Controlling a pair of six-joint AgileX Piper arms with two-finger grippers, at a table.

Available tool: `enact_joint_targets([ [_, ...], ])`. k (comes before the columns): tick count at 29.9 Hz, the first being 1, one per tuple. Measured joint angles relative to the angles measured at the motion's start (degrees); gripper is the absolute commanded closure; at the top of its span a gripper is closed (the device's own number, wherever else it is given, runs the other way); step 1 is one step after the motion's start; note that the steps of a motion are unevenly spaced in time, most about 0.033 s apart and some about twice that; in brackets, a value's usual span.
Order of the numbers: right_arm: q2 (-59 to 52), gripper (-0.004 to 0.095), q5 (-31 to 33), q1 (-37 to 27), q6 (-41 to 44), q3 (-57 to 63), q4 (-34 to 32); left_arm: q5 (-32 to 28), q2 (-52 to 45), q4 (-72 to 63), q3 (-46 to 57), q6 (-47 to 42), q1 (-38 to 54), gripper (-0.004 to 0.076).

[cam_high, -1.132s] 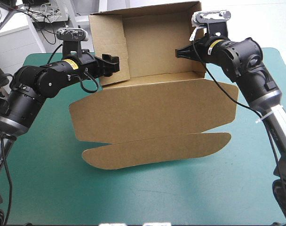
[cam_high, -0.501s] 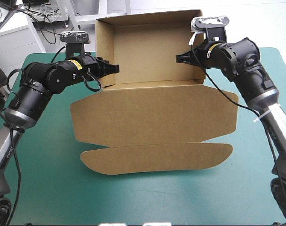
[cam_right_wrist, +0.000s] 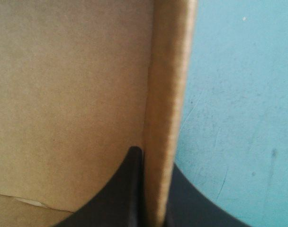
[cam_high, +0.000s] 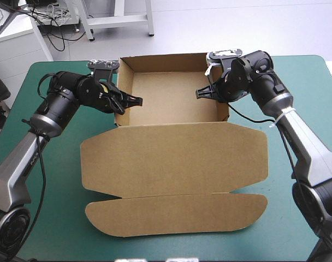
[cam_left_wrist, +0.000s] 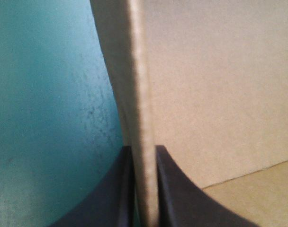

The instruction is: Fold the box

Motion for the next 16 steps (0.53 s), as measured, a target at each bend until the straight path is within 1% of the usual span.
enact_joint_targets([
  [8, 7.0, 0.0923, 3.0, -0.1, -1.3, 0.0, 3.3, 5.6, 4.9, 1.5, 0.0, 0.1, 0.1, 0.0731],
  [16, 11.5, 0.0923, 3.7, -0.1, -2.1, 0.0, 4.5, 8.1, 10.1, 1.7, 0.0, 1.9, 0.2, 0.0731],
])
